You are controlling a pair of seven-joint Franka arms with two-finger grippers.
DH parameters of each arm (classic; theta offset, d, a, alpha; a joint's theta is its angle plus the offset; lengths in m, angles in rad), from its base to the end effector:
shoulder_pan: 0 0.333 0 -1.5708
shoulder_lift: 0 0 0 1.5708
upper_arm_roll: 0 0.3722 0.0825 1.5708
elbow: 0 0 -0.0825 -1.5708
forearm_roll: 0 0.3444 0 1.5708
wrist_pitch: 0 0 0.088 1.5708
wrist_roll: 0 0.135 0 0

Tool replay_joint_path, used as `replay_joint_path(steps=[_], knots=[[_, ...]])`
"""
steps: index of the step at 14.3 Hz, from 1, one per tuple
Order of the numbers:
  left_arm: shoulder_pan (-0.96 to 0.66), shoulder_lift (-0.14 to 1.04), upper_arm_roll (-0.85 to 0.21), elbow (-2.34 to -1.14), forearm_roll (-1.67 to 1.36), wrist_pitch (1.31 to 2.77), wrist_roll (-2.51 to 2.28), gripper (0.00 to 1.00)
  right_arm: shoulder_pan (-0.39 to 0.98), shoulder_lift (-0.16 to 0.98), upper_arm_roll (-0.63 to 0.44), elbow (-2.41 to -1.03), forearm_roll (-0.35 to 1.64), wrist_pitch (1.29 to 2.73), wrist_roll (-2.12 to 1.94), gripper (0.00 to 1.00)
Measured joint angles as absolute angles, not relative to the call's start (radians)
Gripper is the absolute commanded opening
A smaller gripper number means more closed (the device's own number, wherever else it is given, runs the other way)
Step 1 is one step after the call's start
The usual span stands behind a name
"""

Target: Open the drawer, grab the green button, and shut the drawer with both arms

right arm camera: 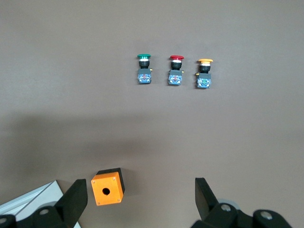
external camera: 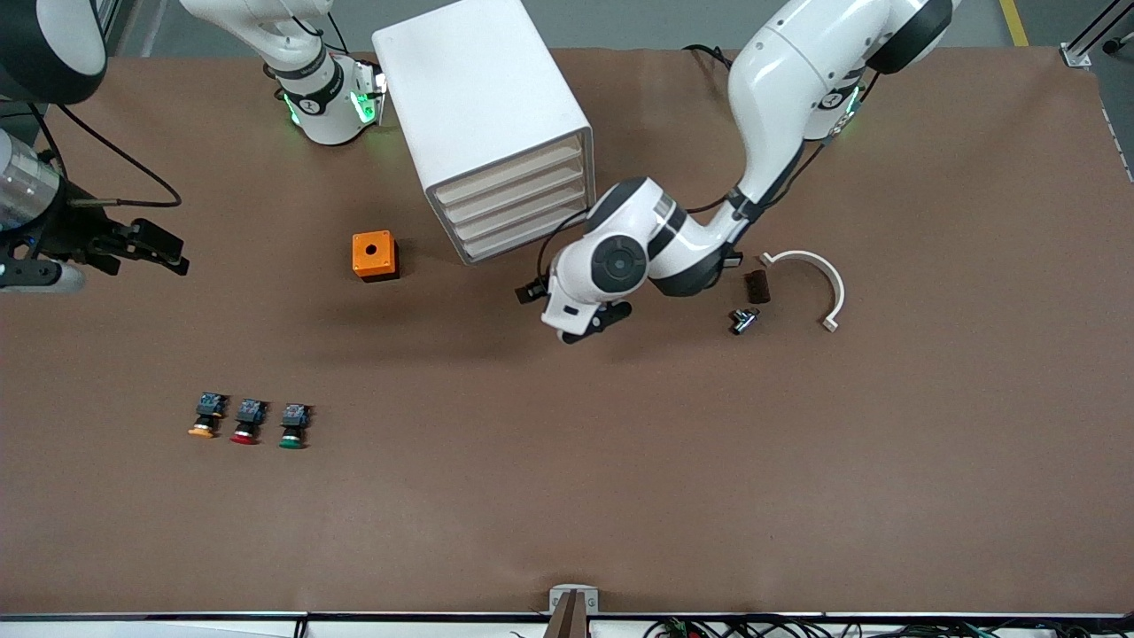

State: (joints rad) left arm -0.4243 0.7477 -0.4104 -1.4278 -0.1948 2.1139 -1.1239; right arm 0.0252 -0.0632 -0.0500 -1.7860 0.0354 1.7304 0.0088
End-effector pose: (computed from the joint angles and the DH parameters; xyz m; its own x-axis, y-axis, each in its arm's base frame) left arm 0.5270 -0.4991 0.3184 0.8191 0.4061 -0.4051 0.4931 -0.8594 0.1354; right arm 0.5007 -0.0090 0.6048 0.9992 -0.0391 0.0071 -0.0388 -0.9985 -0.0382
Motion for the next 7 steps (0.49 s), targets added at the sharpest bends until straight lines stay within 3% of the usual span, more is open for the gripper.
replay_joint_path(steps=[5, 7], knots=[[-0.314, 0.679, -0.387, -1.421, -0.061, 2.107, -1.112, 1.00, 0.026, -0.079, -0.043, -1.681, 0.035, 1.668, 0.010, 1.00], [-0.247, 0.638, -0.384, -1.415, -0.052, 2.022, -1.019, 1.00, 0.027, -0.079, -0.039, -1.640, 0.035, 1.649, 0.014, 1.00]])
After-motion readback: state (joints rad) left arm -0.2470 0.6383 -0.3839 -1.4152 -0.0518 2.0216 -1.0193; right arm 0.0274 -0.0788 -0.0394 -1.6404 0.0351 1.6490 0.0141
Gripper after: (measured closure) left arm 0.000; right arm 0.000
